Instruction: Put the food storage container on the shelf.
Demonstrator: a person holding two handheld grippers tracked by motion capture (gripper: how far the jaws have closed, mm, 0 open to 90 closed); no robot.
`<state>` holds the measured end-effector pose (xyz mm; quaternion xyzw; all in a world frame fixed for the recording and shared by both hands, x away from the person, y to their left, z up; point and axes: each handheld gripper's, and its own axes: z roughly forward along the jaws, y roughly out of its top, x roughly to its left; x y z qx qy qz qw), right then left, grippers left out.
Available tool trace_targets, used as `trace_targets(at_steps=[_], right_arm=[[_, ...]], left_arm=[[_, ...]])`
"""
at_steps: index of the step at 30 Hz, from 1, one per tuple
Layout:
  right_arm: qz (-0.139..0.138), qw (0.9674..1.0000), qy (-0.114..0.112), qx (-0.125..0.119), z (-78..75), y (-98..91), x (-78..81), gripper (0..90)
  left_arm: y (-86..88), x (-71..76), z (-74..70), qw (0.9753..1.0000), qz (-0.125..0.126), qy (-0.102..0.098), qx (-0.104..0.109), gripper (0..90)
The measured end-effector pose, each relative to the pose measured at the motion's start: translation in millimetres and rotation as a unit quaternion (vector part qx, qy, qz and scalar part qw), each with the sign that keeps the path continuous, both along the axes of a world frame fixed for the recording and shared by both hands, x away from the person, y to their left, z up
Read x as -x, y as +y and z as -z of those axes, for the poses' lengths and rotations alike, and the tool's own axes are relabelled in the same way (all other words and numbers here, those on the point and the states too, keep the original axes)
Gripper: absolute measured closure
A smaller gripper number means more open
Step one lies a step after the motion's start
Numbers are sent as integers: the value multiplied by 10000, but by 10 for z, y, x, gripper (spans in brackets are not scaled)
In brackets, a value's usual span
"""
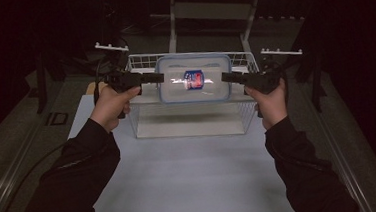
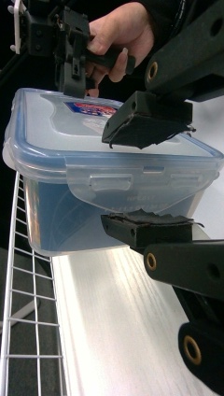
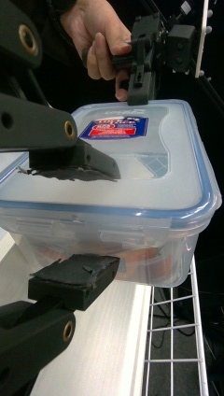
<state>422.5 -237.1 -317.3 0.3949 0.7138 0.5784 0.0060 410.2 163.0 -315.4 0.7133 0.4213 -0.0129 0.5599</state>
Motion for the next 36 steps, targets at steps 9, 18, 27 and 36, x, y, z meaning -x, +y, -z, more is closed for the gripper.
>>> trace_targets(at_steps=[9, 18, 27, 36], right_arm=[[226, 9996, 157, -5, 10, 51, -74, 434], [430, 9984, 364, 73, 25, 130, -173, 390], [630, 9967, 481, 157, 25, 141, -272, 359], [738, 9960, 405, 304, 19, 101, -316, 407]], left_arm=[[-68, -70, 8, 9997, -201, -123, -71, 518], [-127, -228, 45, 9991, -396, 151, 58, 457], [-178, -294, 68, 9976, -643, 207, -139, 438], [-185, -254, 106, 9975, -678, 4, -219, 405]])
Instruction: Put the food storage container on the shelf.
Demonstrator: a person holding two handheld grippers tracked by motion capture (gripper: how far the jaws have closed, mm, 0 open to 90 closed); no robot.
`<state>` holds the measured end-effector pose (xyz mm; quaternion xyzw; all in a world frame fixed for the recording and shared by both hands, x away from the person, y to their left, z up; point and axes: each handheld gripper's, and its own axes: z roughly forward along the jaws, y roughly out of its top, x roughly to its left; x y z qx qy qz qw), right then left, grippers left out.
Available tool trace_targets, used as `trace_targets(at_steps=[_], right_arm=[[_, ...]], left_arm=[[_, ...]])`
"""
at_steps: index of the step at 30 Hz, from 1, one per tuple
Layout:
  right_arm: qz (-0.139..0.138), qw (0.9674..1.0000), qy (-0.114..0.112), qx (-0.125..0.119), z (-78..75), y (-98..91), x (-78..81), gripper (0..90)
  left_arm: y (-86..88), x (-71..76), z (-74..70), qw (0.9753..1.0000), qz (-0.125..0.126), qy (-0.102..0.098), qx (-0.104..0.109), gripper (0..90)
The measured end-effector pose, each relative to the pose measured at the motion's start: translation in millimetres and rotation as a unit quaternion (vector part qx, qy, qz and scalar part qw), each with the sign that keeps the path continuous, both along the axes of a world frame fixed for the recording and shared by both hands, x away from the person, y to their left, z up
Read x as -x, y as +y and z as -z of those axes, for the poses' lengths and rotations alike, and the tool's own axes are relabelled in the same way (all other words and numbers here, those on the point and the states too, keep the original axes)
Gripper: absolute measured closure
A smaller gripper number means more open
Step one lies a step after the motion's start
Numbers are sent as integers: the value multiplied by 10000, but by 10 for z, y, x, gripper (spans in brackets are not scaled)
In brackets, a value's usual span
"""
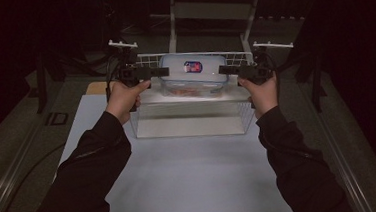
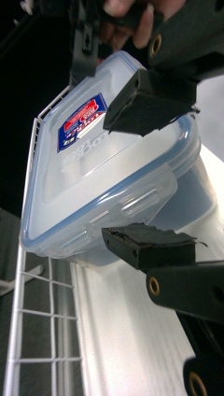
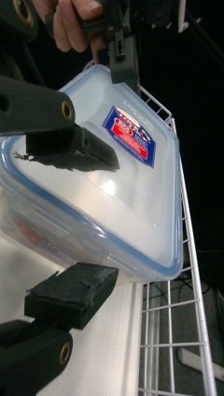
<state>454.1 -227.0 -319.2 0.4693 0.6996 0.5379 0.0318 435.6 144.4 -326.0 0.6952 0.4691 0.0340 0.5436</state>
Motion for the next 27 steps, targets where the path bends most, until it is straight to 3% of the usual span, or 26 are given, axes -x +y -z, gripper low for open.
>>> trace_targets(at_steps=[5, 7, 9, 12, 14, 16, 19, 21, 23, 27], right_arm=[[-68, 9994, -296, 190, -106, -20, 136, 403], [-109, 9986, -445, 250, -159, -22, 218, 405], [-206, 9977, -589, 260, -210, -8, 315, 413], [-464, 9960, -744, 186, -248, 42, 470, 433], [-640, 9947, -790, 143, -229, 88, 567, 462], [-825, 9934, -793, 93, -177, 130, 646, 564], [-1000, 9913, -837, 154, -79, 182, 730, 745], [-1087, 9907, -800, 166, 11, 205, 751, 870], [-1177, 9901, -710, 289, 106, 245, 742, 897], [-1111, 9910, -589, 453, 236, 313, 658, 898]], left_arm=[[47, 164, -38, 9989, 210, -404, 84, 270], [49, 256, -49, 9976, 159, -667, -42, 200], [49, 349, -54, 9958, 181, -886, -127, 138], [45, 497, -51, 9926, 249, -1185, -44, 20], [35, 607, -35, 9903, 235, -1369, -104, 0], [17, 719, -5, 9866, 228, -1593, -277, 0], [-3, 873, 68, 9839, 310, -1723, -361, 0], [3, 968, 137, 9837, 322, -1761, -181, 0], [1, 1053, 211, 9836, 316, -1761, -213, 0], [-27, 1196, 377, 9807, 305, -1889, -390, 0]])
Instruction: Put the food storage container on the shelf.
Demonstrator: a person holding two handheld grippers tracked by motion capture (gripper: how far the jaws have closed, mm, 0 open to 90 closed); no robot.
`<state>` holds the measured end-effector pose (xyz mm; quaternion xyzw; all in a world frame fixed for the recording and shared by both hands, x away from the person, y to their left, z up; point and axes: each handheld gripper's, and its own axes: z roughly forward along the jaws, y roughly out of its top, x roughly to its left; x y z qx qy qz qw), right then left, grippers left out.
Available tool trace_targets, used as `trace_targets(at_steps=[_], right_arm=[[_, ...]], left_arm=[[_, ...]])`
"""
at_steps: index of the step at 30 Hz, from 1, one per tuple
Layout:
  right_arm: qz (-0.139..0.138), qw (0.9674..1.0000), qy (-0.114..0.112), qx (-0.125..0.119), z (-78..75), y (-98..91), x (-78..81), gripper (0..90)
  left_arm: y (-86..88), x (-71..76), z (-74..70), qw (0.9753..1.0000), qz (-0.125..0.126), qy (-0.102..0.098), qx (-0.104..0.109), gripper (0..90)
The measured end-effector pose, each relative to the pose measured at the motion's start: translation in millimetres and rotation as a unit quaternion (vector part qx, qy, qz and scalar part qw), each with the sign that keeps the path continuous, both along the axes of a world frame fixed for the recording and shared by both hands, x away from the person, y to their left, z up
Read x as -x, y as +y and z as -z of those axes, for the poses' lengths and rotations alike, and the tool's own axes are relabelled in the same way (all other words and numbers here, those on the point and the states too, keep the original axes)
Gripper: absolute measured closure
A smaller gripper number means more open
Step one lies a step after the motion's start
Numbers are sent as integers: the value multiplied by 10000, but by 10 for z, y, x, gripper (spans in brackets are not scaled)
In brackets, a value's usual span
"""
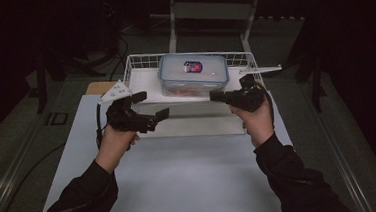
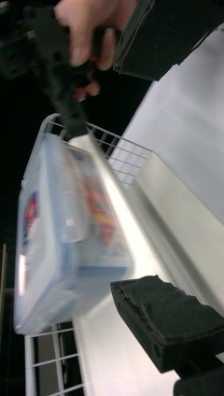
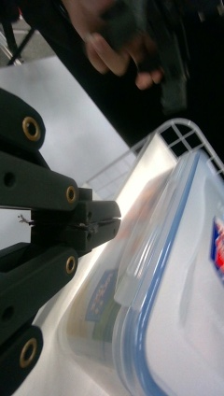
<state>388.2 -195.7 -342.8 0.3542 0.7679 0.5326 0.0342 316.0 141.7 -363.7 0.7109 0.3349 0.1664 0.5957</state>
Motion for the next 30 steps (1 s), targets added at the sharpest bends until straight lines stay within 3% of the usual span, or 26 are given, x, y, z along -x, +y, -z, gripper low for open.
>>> trace_targets(at_steps=[5, 13, 18, 21, 26, 30], right_arm=[[173, 9998, 90, -63, 37, -2, -146, 898], [392, 9992, 36, -59, 23, 9, -243, 898], [248, 9996, 52, -98, 26, 65, -234, 890], [88, 9998, 24, -167, 32, 89, -132, 780], [-132, 9996, -184, -165, 70, 92, 100, 447], [-265, 9986, -395, -221, 140, 88, 251, 223]], left_arm=[[-5, 98, 131, 10000, 62, 7, -64, 0], [-4, 97, 215, 9999, 66, 4, -81, 0], [-15, 108, 234, 9999, 85, -1, -98, 0], [-11, 139, 236, 9999, 141, -65, -49, 0], [-22, 213, 227, 9992, 285, -276, -66, 0], [-66, 252, 221, 9983, 484, -302, -69, 0]])
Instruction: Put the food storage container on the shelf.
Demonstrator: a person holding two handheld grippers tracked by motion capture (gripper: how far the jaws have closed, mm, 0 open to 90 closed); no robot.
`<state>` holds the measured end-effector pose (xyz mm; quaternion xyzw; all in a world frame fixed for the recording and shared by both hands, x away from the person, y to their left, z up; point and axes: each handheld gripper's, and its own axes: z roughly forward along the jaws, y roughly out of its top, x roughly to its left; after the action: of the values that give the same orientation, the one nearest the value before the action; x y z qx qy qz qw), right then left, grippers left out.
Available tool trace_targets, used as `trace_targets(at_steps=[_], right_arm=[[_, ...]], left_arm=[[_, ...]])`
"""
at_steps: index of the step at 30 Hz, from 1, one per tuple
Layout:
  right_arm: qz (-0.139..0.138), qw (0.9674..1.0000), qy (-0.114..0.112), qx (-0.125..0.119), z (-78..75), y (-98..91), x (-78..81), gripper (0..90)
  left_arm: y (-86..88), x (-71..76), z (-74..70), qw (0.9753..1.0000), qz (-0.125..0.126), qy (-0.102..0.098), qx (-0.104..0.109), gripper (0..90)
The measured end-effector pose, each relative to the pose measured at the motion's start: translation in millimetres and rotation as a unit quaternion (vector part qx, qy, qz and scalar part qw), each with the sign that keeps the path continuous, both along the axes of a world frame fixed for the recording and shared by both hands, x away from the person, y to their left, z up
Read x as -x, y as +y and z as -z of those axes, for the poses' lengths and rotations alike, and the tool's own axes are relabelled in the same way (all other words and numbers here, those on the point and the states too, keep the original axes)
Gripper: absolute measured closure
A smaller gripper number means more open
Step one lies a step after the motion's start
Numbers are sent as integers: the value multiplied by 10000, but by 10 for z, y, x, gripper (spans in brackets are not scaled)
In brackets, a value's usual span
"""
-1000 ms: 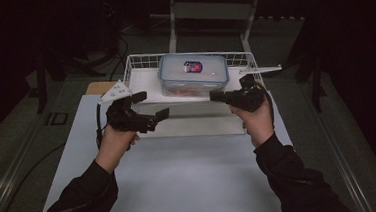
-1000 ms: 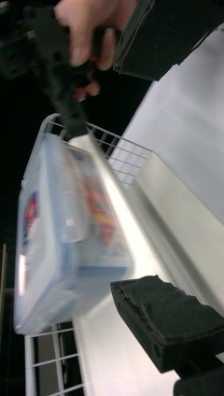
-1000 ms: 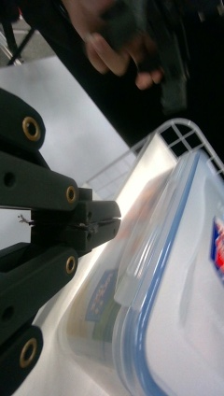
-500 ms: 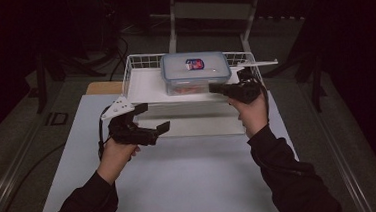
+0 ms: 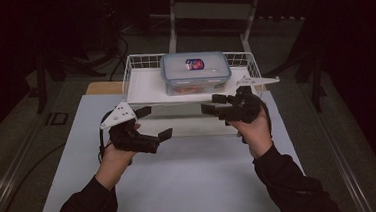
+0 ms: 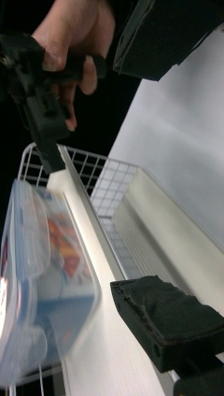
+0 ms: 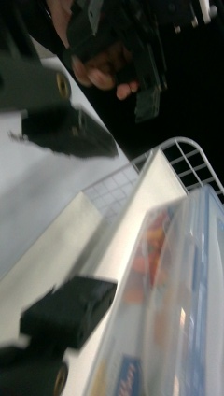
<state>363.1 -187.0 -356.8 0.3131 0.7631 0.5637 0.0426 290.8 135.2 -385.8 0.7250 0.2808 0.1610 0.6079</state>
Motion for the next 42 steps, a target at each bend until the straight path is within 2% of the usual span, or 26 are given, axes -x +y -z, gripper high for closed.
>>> trace_targets(at_steps=[1, 3, 4, 6, 14, 19, 25, 27, 29, 34, 37, 39, 40, 42], right_arm=[[-97, 10000, -13, -11, 19, 1, 28, 183], [-137, 9999, -30, -81, 40, 0, 58, 176], [-271, 9996, -86, -57, 78, -5, 120, 143], [-327, 9992, -194, -136, 110, -22, 178, 144], [-305, 9976, -607, 123, 285, -93, 376, 145], [-336, 9969, -672, 229, 479, -159, 446, 147], [-306, 9975, -547, 315, 756, -250, 492, 164], [-276, 9974, -546, 379, 841, -285, 516, 164], [-299, 9974, -518, 393, 921, -321, 537, 163], [-258, 9964, -592, 556, 1073, -421, 597, 162], [-228, 9959, -608, 626, 1146, -489, 629, 161], [-220, 9956, -628, 656, 1195, -536, 652, 160], [-220, 9956, -628, 656, 1195, -536, 652, 160], [-212, 9953, -626, 709, 1262, -611, 681, 160]], left_arm=[[-15, 8, -2, 10000, 41, 18, -15, 0], [-38, 24, -2, 10000, 84, 5, -6, 0], [-45, 29, -1, 10000, 98, -1, -13, 0], [-95, 61, 12, 9998, 183, 10, -29, 0], [-155, 169, 99, 9992, 372, 59, -159, 0], [-157, 219, 211, 9984, 503, 128, -233, 0], [-159, 264, 360, 9976, 552, 254, -323, 0], [-153, 288, 457, 9972, 560, 331, -371, 0], [-142, 303, 528, 9970, 588, 376, -329, 0], [-112, 322, 695, 9959, 533, 522, -505, 0], [-95, 331, 756, 9956, 558, 569, -498, 0], [-78, 343, 858, 9942, 492, 626, -724, 0], [-78, 343, 858, 9942, 492, 626, -724, 0], [-49, 359, 965, 9934, 482, 746, -732, 0]])
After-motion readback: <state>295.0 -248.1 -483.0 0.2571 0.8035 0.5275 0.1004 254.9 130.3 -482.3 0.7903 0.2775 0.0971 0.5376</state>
